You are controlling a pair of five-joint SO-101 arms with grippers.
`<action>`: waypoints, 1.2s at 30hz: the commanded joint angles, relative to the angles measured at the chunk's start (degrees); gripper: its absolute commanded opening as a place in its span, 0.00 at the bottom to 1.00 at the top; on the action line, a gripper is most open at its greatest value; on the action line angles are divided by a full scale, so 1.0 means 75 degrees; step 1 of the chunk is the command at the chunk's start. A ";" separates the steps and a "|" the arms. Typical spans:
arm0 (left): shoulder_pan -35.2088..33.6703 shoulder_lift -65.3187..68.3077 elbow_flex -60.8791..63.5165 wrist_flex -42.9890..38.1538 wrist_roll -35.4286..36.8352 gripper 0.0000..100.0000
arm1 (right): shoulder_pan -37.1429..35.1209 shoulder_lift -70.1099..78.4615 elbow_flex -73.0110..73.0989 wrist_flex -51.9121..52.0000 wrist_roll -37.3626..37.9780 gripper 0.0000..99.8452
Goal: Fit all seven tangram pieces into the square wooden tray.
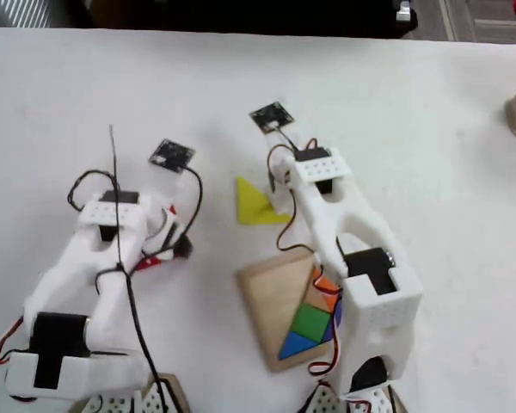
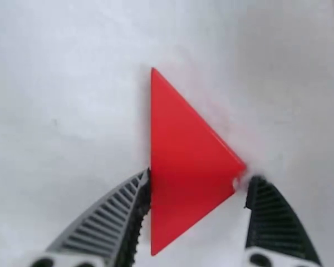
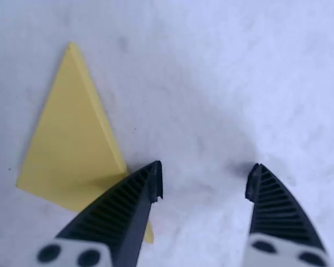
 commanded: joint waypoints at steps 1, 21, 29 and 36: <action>-0.0193 -0.0029 -0.0328 -0.0258 0.0234 0.25 | 0.0018 -0.0053 -0.0352 -0.0135 0.0117 0.24; -0.0041 -0.0006 -0.0445 -0.0363 -0.0199 0.36 | 0.0018 -0.0053 -0.0352 -0.0147 0.0117 0.24; 0.0123 0.1131 -0.1547 0.0328 -0.0211 0.35 | 0.0018 -0.0053 -0.0352 -0.0147 0.0117 0.24; 0.0088 0.1412 -0.1758 0.0399 -0.0211 0.35 | 0.0018 -0.0053 -0.0352 -0.0147 0.0117 0.24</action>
